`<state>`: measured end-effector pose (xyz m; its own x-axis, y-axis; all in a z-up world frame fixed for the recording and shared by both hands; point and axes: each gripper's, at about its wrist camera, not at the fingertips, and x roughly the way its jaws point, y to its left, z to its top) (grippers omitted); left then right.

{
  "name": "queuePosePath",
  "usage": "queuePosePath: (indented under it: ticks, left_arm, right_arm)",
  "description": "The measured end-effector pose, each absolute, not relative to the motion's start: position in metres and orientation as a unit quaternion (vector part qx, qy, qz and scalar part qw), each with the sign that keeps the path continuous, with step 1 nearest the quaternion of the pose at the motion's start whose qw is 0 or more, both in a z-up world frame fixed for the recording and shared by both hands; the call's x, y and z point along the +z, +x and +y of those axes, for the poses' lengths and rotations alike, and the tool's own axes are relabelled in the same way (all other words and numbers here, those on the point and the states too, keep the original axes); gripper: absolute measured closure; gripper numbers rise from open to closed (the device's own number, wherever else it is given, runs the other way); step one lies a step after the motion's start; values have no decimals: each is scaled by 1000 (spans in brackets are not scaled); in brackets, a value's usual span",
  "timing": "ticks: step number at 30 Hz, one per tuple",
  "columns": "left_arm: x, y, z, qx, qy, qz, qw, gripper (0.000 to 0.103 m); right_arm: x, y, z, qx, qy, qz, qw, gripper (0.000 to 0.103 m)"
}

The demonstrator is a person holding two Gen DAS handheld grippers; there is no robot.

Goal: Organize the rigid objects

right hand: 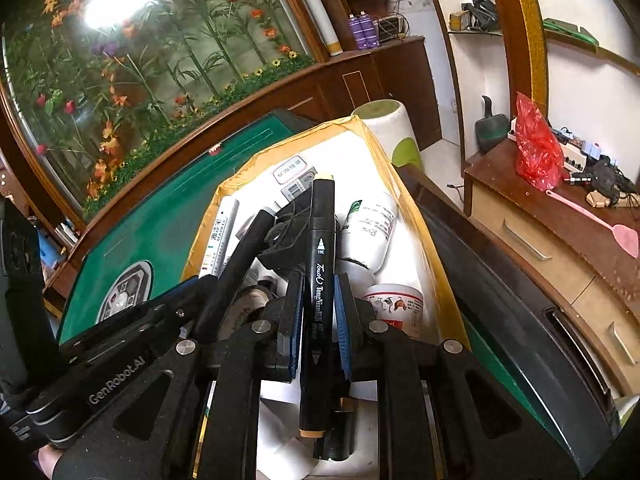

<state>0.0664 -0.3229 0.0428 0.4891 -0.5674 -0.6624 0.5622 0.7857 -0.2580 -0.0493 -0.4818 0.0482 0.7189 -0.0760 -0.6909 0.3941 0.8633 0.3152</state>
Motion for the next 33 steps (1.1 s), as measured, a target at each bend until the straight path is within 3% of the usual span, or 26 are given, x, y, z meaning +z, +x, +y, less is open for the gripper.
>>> queuePosePath:
  ticks: [6, 7, 8, 9, 10, 12, 18, 22, 26, 33]
  left_arm:
    - [45, 57, -325, -330, 12, 369, 869, 86]
    - [45, 56, -324, -329, 13, 369, 869, 82]
    - [46, 56, -324, -329, 11, 370, 869, 76]
    - [46, 54, -323, -328, 10, 372, 868, 57]
    - [47, 53, -321, -327, 5, 370, 870, 47]
    - [49, 47, -316, -332, -4, 360, 872, 39]
    - [65, 21, -309, -323, 27, 311, 893, 37]
    - [76, -1, -297, -298, 54, 262, 916, 24]
    - [83, -18, -282, -281, 74, 230, 929, 24]
    - [83, -38, -248, -235, 102, 211, 943, 20]
  right_arm:
    - [49, -51, -478, -139, 211, 361, 898, 87]
    - [50, -54, -477, -146, 204, 360, 899, 87]
    - [52, -56, -477, -152, 198, 358, 900, 80]
    - [54, -58, -476, -156, 193, 356, 901, 72]
    - [56, -60, -476, -160, 190, 353, 902, 54]
    - [62, -68, -476, -175, 183, 341, 905, 51]
    - [79, -88, -465, -167, 180, 312, 918, 51]
    - [88, -100, -448, -175, 155, 303, 924, 51]
    - [91, -109, -433, -176, 141, 300, 927, 42]
    - [90, -119, -398, -164, 117, 305, 931, 42]
